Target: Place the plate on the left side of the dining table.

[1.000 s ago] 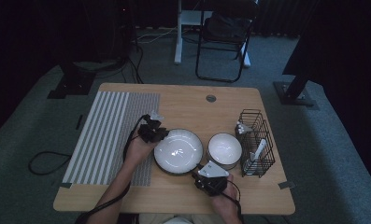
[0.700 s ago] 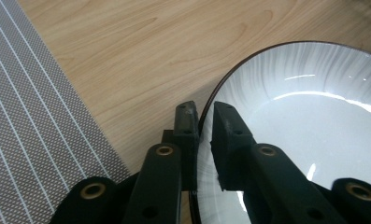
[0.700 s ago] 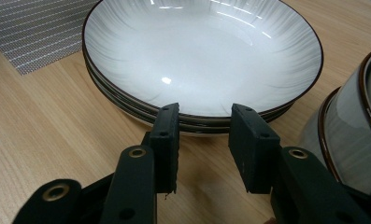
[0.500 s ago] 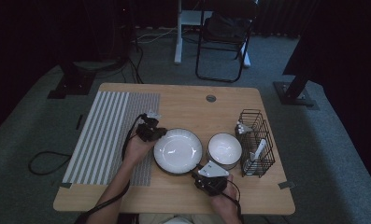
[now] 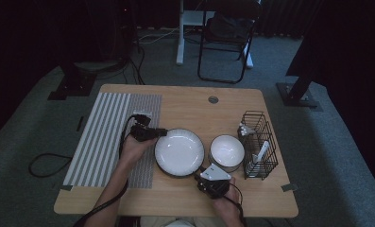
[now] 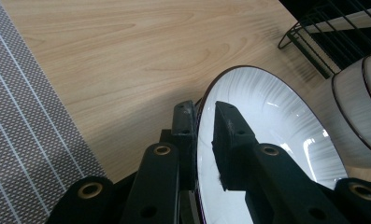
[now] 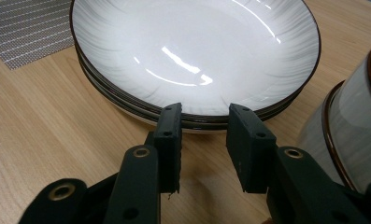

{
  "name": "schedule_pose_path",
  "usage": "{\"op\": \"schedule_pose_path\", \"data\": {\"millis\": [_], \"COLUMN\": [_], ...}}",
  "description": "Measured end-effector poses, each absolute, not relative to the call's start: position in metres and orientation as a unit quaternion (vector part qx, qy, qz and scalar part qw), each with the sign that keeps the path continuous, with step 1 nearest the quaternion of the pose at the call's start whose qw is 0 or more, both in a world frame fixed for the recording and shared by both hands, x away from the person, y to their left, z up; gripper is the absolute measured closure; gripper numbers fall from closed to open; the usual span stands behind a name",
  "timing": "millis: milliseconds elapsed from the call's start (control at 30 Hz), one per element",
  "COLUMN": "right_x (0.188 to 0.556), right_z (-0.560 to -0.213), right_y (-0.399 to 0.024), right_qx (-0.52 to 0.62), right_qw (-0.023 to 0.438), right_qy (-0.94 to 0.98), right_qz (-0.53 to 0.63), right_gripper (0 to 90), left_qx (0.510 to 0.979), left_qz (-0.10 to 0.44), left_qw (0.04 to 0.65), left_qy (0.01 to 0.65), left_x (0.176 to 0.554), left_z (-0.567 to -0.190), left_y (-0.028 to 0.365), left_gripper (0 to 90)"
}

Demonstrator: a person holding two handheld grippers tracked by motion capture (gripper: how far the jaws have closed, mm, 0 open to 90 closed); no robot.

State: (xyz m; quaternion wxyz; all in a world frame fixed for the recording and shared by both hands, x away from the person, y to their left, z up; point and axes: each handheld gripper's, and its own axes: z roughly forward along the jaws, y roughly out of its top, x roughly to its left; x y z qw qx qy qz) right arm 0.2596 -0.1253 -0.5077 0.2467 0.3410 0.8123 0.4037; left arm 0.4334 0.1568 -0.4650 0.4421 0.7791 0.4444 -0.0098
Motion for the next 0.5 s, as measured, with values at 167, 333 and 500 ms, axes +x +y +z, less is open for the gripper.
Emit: {"op": "schedule_pose_path", "data": {"millis": [167, 333, 500], "right_x": [0.259, 0.259, 0.259], "right_z": [-0.508, -0.508, -0.507], "right_y": [-0.125, -0.125, -0.125], "right_qx": [0.340, 0.340, 0.345], "right_qw": [0.247, 0.249, 0.250], "right_qy": [0.812, 0.812, 0.808], "right_qz": [0.405, 0.404, 0.408], "right_gripper": [65.6, 65.7, 65.8], "left_qx": [0.778, 0.793, 0.814], "left_qz": [-0.039, -0.013, 0.017], "left_qw": [0.432, 0.415, 0.376], "left_qy": [0.454, 0.446, 0.443], "left_x": [0.435, 0.434, 0.432], "left_z": [-0.473, -0.471, -0.472], "left_y": [0.157, 0.155, 0.148], "left_gripper": [77.1, 84.4, 84.7]}}
